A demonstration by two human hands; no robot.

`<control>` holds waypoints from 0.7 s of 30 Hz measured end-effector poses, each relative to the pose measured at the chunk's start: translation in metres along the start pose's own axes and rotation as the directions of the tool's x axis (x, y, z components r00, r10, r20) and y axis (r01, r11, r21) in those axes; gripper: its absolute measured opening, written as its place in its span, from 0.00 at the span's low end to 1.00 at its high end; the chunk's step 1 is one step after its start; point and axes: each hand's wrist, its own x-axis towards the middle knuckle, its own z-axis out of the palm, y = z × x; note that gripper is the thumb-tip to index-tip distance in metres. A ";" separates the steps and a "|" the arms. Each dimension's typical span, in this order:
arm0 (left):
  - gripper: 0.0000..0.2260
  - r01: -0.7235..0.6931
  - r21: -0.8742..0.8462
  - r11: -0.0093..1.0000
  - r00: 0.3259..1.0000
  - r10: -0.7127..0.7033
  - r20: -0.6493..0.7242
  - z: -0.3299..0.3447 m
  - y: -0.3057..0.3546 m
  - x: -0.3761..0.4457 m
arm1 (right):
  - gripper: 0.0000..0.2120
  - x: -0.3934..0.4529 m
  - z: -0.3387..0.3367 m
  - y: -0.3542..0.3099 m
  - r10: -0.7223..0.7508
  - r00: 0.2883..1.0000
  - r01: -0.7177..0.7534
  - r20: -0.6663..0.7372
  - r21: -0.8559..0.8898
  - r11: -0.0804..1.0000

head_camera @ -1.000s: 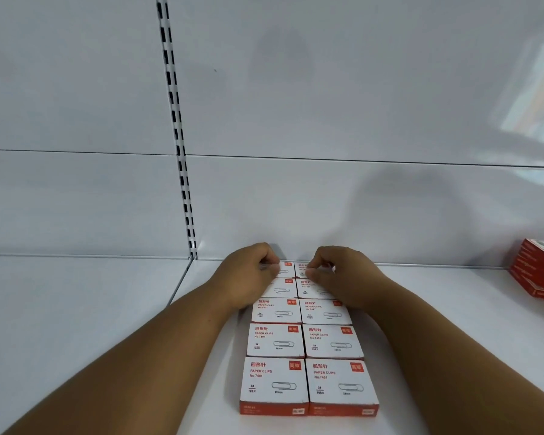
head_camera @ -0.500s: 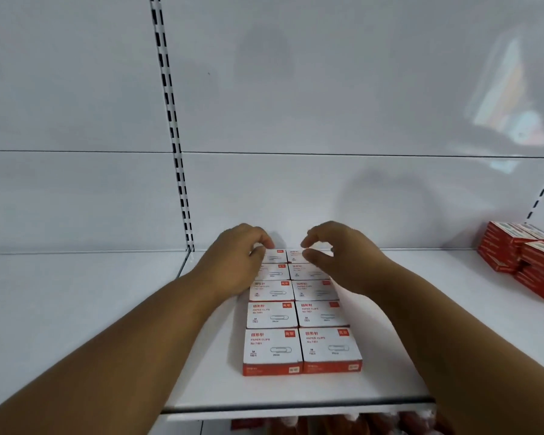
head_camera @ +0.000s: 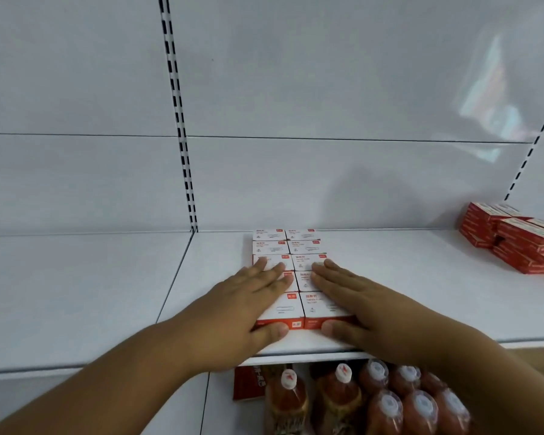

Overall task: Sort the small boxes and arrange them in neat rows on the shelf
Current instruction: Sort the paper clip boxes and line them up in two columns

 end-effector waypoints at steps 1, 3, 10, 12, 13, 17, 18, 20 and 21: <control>0.31 0.008 -0.007 1.000 1.000 -0.008 0.002 0.001 0.001 0.000 | 0.37 0.001 0.001 0.000 -0.005 1.000 0.005 0.001 -0.014 1.000; 0.31 0.014 -0.013 1.000 1.000 -0.014 0.010 0.000 0.002 0.000 | 0.36 0.001 0.002 0.000 -0.006 1.000 0.006 0.012 -0.036 0.999; 0.30 0.031 0.014 0.999 0.999 -0.031 0.043 -0.002 0.004 0.001 | 0.34 0.003 0.005 0.001 -0.006 1.000 0.005 0.000 -0.049 0.999; 0.30 0.033 0.025 0.999 0.998 -0.034 0.055 -0.002 0.003 0.001 | 0.34 0.001 0.005 0.000 -0.007 1.000 0.007 -0.007 -0.045 0.999; 0.30 0.035 0.025 0.999 0.998 -0.036 0.058 -0.002 0.003 0.001 | 0.34 0.001 0.006 0.000 -0.004 1.000 0.004 -0.010 -0.043 0.999; 0.31 0.042 0.005 0.999 0.998 -0.042 0.044 -0.002 0.003 0.001 | 0.35 0.000 0.007 0.001 -0.002 1.000 0.001 -0.030 -0.028 1.000; 0.32 0.051 -0.029 0.998 0.998 -0.050 0.037 -0.002 0.002 -0.001 | 0.36 -0.001 0.008 0.002 -0.012 0.999 0.011 -0.035 -0.021 1.000; 0.37 0.076 -0.129 0.989 0.997 -0.078 -0.011 -0.001 0.003 -0.005 | 0.39 -0.005 0.007 0.002 0.013 0.996 -0.006 -0.089 0.076 0.997; 0.38 0.102 -0.232 0.967 0.991 -0.119 -0.061 -0.004 0.007 -0.009 | 0.40 -0.006 0.006 0.001 0.077 0.985 -0.040 -0.156 0.229 0.973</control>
